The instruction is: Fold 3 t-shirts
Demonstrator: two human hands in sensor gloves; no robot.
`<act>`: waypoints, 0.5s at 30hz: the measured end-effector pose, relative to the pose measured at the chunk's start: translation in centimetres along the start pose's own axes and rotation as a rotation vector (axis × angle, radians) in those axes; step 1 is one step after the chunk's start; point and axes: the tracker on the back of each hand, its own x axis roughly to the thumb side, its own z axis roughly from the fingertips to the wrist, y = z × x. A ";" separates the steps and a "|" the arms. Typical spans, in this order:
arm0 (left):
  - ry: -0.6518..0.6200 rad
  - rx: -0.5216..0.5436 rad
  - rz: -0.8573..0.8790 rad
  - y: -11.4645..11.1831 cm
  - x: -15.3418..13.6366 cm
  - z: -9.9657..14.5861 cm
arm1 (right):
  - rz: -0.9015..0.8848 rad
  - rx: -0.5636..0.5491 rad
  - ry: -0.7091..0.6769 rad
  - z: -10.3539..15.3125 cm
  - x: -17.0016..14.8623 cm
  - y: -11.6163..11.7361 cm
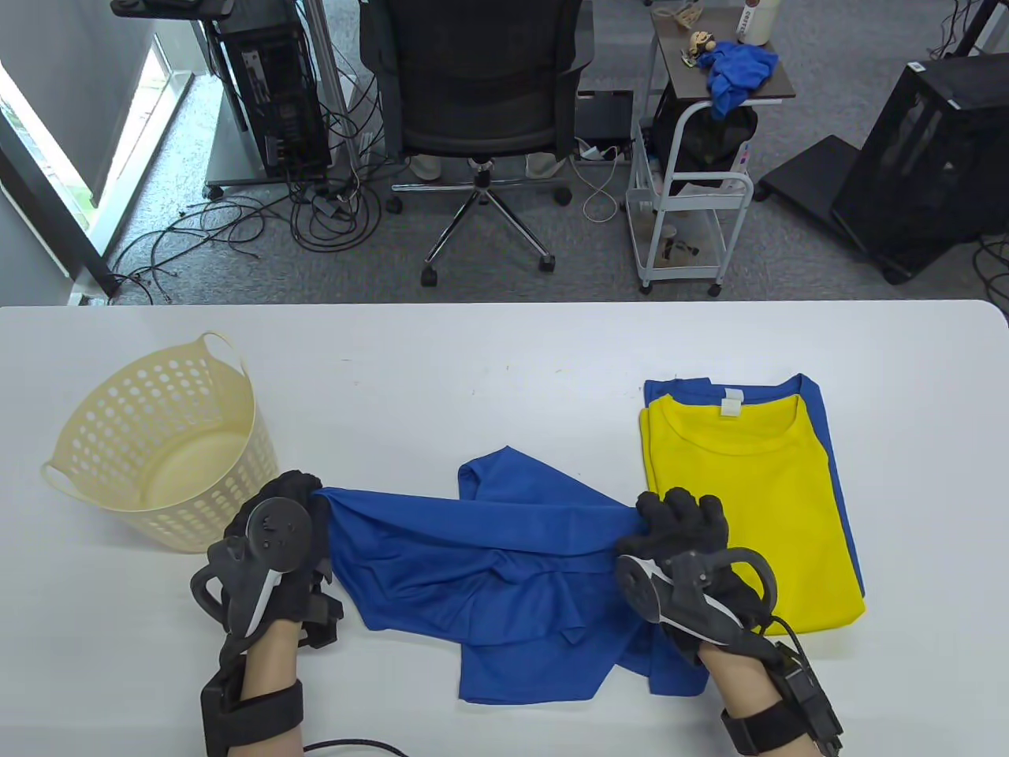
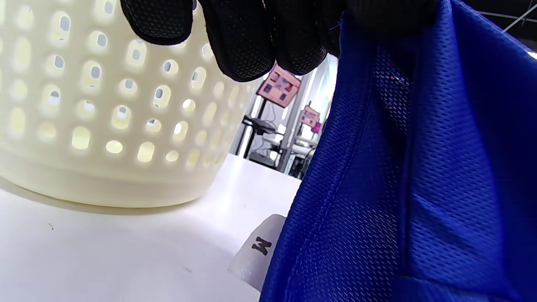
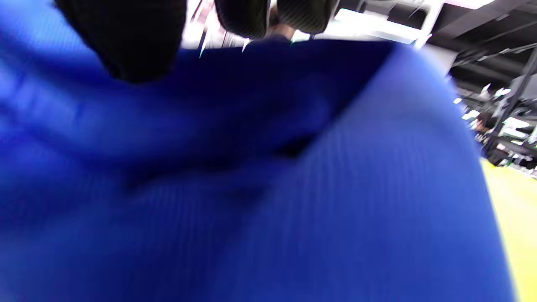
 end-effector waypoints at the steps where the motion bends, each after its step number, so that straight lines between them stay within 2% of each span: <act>1: -0.003 0.000 -0.001 0.0 0.0 0.0 | 0.050 -0.004 0.010 -0.2 0.1 0.5; 4: -0.009 -0.004 -0.002 -0.1 0.2 0.0 | 0.199 0.043 0.057 -0.8 0.1 1.8; 7: -0.012 -0.011 -0.002 -0.2 0.3 -0.1 | 0.231 0.076 0.095 -1.4 0.1 2.5; 9: -0.013 -0.016 -0.004 -0.2 0.3 -0.1 | 0.224 0.019 0.124 -1.7 0.3 2.6; 15: -0.012 -0.019 0.002 -0.2 0.3 -0.1 | 0.268 -0.044 0.145 -1.9 0.9 2.1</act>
